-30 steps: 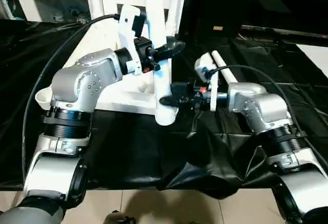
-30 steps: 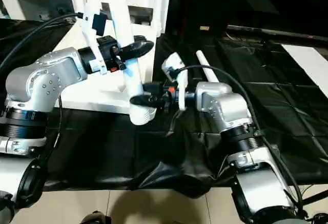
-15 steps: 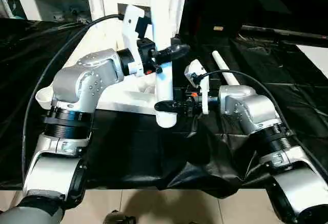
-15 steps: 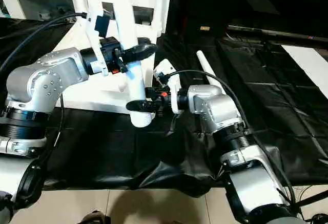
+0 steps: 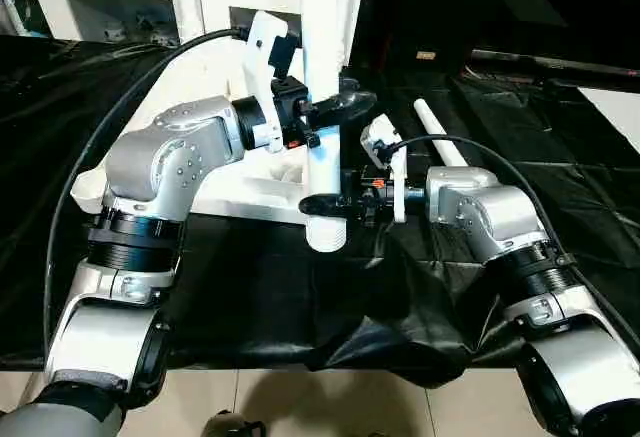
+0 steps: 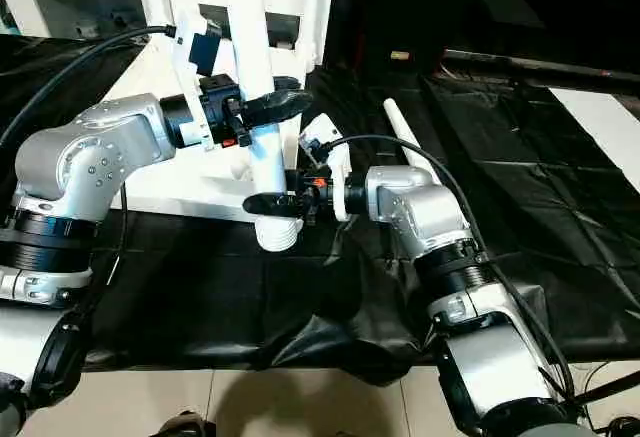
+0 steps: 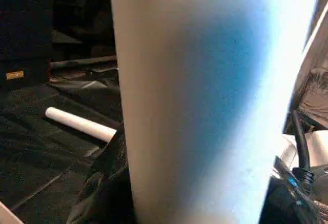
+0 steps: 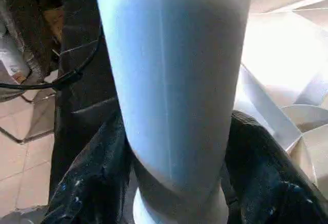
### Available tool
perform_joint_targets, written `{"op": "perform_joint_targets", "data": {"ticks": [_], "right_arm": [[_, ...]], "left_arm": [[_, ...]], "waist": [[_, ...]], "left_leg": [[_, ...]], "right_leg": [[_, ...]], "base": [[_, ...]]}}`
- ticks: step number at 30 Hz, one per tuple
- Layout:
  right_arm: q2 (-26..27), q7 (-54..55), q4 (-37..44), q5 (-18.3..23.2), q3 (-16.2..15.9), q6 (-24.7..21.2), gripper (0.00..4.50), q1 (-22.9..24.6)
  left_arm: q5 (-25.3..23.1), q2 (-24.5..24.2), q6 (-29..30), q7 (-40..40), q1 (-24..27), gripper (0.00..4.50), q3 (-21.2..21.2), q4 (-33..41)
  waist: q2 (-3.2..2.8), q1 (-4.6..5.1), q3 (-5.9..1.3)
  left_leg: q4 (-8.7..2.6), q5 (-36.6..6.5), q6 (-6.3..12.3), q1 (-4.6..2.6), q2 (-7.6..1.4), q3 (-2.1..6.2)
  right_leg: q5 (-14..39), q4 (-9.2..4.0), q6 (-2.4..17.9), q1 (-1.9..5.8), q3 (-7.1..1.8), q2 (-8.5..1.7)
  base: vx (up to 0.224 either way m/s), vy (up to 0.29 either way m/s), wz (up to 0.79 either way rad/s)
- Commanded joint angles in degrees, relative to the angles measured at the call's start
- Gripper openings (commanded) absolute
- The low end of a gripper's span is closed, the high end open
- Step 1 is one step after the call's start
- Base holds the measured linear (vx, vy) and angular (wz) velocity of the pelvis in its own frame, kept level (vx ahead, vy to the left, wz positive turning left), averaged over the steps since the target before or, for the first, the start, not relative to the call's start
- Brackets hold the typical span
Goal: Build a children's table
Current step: Pick table leg
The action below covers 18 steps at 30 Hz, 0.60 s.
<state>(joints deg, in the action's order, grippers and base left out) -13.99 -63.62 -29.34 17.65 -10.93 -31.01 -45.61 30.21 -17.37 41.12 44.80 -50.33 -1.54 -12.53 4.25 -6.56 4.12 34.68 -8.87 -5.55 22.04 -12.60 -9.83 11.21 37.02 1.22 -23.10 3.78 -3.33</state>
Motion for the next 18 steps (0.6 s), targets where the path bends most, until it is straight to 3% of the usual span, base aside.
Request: {"op": "perform_joint_targets", "data": {"ticks": [1, 5, 15, 16, 18], "right_arm": [[-0.28, -0.1, 0.15, 0.21, 0.44, -0.45, 2.2, -0.28], [0.18, 0.07, -0.38, 0.52, 0.79, -0.79, 1.97, -0.19], [0.35, 0.96, -0.8, 0.83, 2.2, -0.49, 1.89, 0.71], [0.36, 1.07, -0.9, 0.81, 2.35, -0.37, 1.89, 0.67], [0.54, 1.79, -1.17, 0.92, 3.03, 0.04, 1.88, 0.67]], "left_arm": [[-0.19, 0.22, 0.0, 0.53, -1.88, 1.75, -0.83, 0.9], [-0.08, 0.55, 0.24, 0.37, -1.98, 1.75, -0.71, 0.8], [-0.67, 1.66, 0.46, -1.87, -3.35, 1.75, 0.54, -1.38], [-0.17, 1.85, 1.16, -2.13, -3.51, 2.31, 1.02, -1.8], [0.93, 2.07, 1.56, -1.76, -3.27, 2.45, 1.77, -1.48]], "waist": [[-0.82, -0.03, -4.92], [-1.06, -0.02, -4.94], [-1.67, -0.12, -5.07], [-1.62, -0.05, -5.09], [-1.73, -0.08, -5.09]], "left_leg": [[-3.63, -7.37, -1.09, -1.07, -0.61, -0.09], [-3.65, -7.79, -1.31, -1.16, -0.64, -0.05], [-3.66, -8.53, -1.9, -1.18, -0.58, 0.15], [-3.6, -8.39, -1.84, -1.14, -0.53, 0.1], [-3.58, -8.32, -1.68, -1.15, -0.47, 0.12]], "right_leg": [[3.21, -3.76, 11.25, 3.51, -2.66, -4.16], [2.82, -3.72, 11.62, 3.46, -2.63, -4.13], [0.85, -3.54, 12.36, 3.69, -2.59, -4.07], [0.1, -3.53, 12.58, 3.71, -2.59, -4.01], [-0.04, -3.52, 12.8, 3.74, -2.56, -4.03]], "base": [[0.0, 0.0, 0.0], [0.0, 0.0, 0.0], [0.0, 0.0, 0.0], [0.0, 0.0, 0.0], [0.0, 0.0, 0.0]]}}
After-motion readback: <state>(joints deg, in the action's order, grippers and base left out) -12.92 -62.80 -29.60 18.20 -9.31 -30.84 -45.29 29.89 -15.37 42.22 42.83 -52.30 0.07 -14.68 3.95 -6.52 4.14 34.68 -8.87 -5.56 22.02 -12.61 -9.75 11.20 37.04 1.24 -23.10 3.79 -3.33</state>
